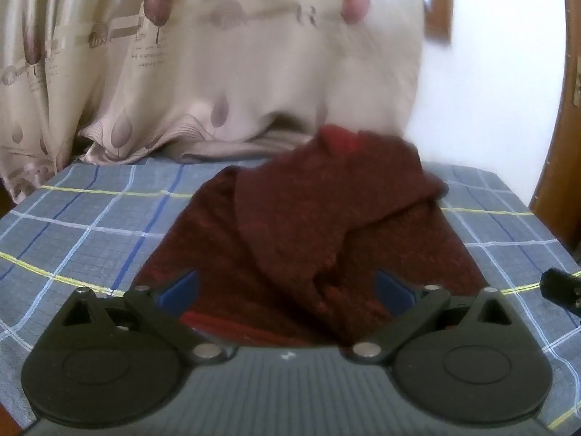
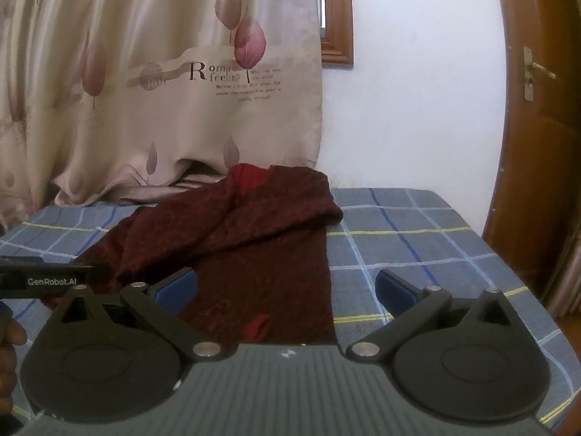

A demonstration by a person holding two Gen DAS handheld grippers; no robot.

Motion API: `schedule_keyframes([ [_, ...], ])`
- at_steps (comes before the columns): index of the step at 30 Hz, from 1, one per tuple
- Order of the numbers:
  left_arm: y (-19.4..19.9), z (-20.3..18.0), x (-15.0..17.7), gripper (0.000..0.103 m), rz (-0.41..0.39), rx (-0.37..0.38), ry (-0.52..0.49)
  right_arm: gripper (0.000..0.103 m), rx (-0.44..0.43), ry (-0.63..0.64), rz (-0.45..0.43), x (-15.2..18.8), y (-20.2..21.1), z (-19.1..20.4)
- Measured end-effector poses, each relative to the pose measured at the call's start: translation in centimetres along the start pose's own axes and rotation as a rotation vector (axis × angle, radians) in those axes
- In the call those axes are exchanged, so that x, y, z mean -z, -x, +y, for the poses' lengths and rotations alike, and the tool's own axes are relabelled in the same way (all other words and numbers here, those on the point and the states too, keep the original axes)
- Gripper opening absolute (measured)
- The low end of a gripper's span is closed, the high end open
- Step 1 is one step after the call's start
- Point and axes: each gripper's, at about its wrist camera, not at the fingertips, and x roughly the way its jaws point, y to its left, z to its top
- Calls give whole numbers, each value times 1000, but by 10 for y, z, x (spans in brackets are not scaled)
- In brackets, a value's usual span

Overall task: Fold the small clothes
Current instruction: 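Move both grippers over the dark red sweater lying on the bed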

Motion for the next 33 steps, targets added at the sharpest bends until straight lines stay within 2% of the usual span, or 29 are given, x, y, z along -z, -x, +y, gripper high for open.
schedule_keyframes([
  [12, -10, -1, 2, 103, 46, 1, -1, 103, -26, -10, 35, 2, -5, 0],
  [33, -20, -9, 5, 103, 86, 52, -35, 103, -62, -37, 64, 7, -11, -6],
])
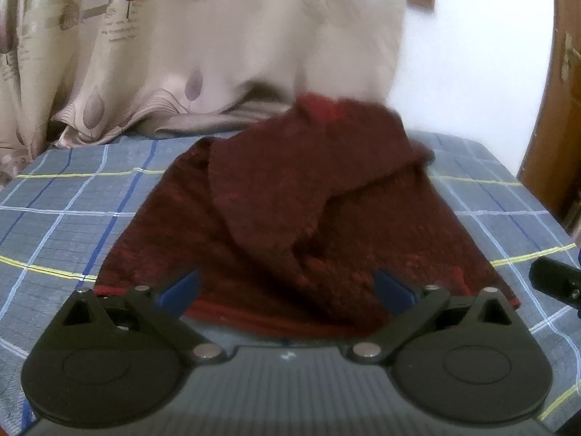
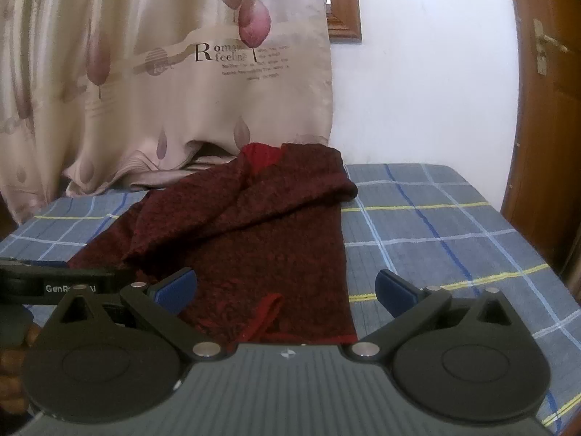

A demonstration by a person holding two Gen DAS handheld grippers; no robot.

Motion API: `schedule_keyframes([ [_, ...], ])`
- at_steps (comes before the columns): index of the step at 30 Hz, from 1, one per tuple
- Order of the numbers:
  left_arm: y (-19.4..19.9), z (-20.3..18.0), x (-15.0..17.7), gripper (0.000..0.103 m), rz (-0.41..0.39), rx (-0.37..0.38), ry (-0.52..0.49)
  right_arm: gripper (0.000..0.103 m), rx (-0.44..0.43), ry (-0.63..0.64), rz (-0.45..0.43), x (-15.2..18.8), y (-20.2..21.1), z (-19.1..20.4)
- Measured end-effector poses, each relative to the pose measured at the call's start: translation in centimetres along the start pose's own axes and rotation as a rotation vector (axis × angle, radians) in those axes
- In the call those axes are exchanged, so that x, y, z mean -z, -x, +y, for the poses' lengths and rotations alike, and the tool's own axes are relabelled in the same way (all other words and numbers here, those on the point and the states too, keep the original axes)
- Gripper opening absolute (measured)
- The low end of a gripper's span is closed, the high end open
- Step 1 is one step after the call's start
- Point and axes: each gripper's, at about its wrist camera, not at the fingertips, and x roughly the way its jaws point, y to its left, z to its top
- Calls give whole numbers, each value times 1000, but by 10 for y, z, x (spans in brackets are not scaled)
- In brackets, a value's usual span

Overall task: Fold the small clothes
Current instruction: 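Move both grippers over the dark red sweater lying on the bed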

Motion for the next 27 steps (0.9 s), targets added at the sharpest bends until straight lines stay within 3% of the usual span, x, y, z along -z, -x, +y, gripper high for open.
schedule_keyframes([
  [15, -14, -8, 0, 103, 35, 23, -15, 103, -12, -34, 27, 4, -10, -10],
  [27, -32, -7, 3, 103, 100, 69, 33, 103, -17, -64, 53, 9, -21, -20],
])
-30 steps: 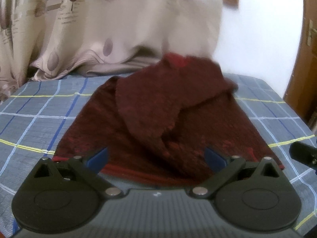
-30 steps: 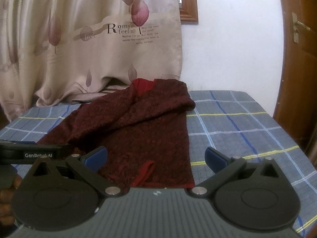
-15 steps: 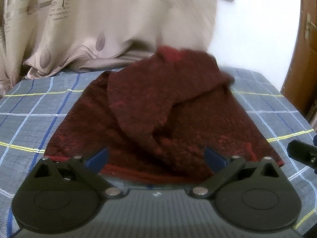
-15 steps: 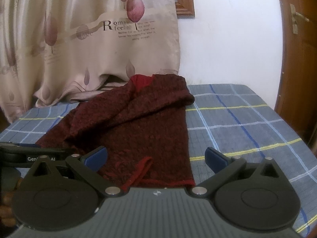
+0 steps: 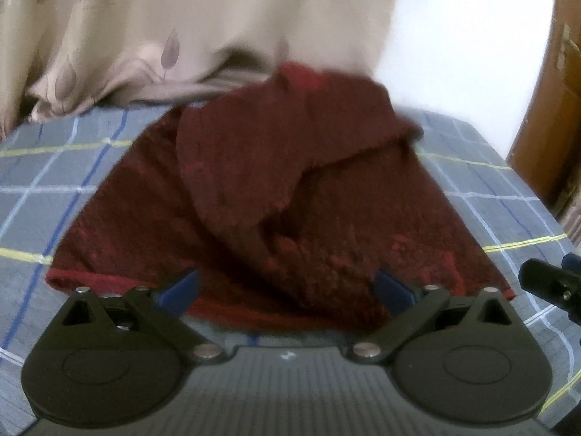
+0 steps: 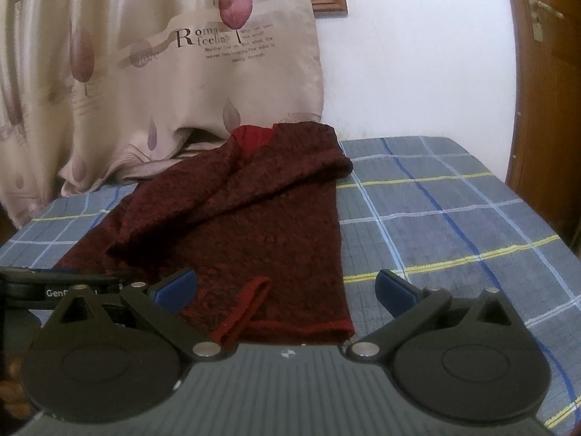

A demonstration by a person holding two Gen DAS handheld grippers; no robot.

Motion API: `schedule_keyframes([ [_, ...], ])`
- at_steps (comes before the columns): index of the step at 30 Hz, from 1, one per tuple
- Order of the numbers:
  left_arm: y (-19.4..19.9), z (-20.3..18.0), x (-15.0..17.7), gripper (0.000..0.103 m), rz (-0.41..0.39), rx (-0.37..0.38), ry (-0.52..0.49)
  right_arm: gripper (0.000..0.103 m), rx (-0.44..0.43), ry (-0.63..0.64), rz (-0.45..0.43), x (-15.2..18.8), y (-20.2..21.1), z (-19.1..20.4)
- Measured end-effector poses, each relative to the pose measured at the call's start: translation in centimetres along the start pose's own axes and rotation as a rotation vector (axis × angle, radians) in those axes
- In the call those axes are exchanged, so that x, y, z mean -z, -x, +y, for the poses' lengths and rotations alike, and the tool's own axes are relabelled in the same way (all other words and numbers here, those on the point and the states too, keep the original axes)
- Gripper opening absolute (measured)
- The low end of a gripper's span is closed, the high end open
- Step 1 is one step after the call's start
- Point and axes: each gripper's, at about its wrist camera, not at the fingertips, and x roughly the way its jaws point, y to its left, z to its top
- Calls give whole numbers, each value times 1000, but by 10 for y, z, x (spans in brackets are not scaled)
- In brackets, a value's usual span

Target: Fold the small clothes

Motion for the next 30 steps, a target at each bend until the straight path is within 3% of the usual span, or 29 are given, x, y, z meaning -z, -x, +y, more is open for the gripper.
schedule_keyframes([
  [5, -16, 5, -2, 103, 76, 69, 89, 103, -4, -10, 7, 2, -3, -3],
  [9, -31, -3, -6, 102, 92, 67, 88, 103, -2, -17, 17, 4, -7, -8],
  [10, -35, -4, -7, 94, 102, 70, 88, 103, -2, -21, 19, 4, -7, -9],
  [11, -37, -5, -8, 79, 110, 81, 90, 103, -2, -25, 21, 5, -8, -10],
  [12, -41, -7, -10, 35, 131, 83, 85, 103, 0, -28, 23, 5, -9, -12],
  [15, -39, -2, -22, 16, 146, 69, 106, 103, 8, -34, 25, 5, -10, -17],
  [17, -31, 2, -37, 16, 125, 51, 111, 103, 15, -41, 23, 5, -11, -21],
  [24, 28, 52, -117, 14, -90, -150, 137, 103, 30, -66, 36, 7, -16, -34],
  [30, 47, 113, -189, 15, -237, -464, 90, 103, 36, -55, 56, 11, -23, -33],
])
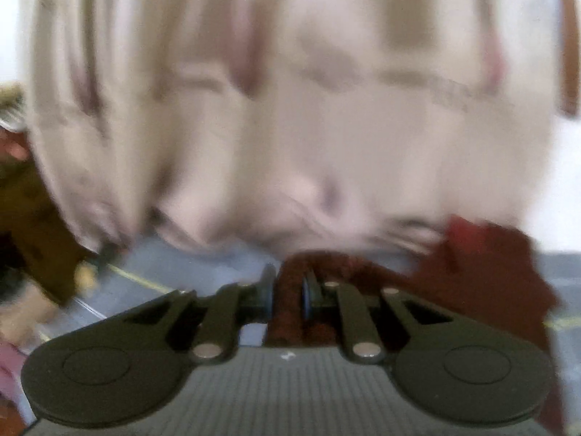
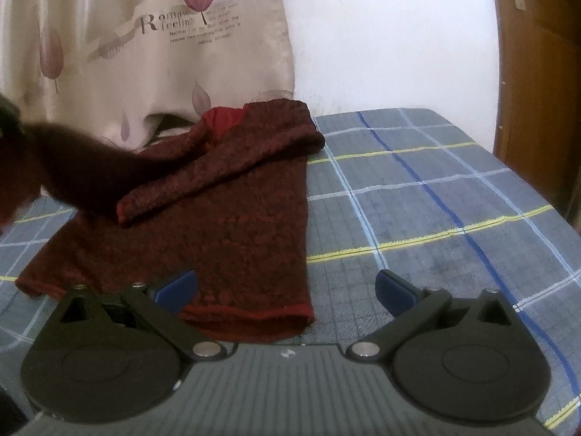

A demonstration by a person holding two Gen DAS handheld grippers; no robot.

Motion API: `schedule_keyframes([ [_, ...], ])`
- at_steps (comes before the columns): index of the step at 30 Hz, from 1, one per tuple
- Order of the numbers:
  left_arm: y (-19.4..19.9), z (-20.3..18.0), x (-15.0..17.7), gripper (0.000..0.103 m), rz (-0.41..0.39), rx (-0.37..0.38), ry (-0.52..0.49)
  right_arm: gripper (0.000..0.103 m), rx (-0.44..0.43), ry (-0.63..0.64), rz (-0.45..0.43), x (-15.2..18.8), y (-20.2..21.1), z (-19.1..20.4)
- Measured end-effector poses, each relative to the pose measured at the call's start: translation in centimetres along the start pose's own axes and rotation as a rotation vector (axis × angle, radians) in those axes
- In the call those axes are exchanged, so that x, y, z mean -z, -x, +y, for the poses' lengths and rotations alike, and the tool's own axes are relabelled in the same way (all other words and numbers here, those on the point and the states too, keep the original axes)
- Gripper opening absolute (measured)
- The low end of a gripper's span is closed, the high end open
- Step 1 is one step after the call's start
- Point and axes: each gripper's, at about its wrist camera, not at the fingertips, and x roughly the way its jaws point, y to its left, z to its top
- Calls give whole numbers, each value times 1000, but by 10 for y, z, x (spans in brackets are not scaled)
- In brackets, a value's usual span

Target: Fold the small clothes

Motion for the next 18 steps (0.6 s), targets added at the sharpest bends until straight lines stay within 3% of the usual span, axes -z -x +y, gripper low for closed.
schedule_keyframes([
  [7, -90, 66, -53, 15, 7, -273, 84, 103, 5, 16, 29, -2, -14, 5],
  [11, -151, 87, -56, 15, 33, -362, 92, 103, 8, 39, 38, -4, -21, 12],
  [14, -182, 83, -51, 15, -33, -460, 44, 103, 3, 53, 56, -6, -30, 17],
  [18, -209, 96, -47, 15, -77, -445, 95, 103, -11, 74, 70, -10, -40, 26],
])
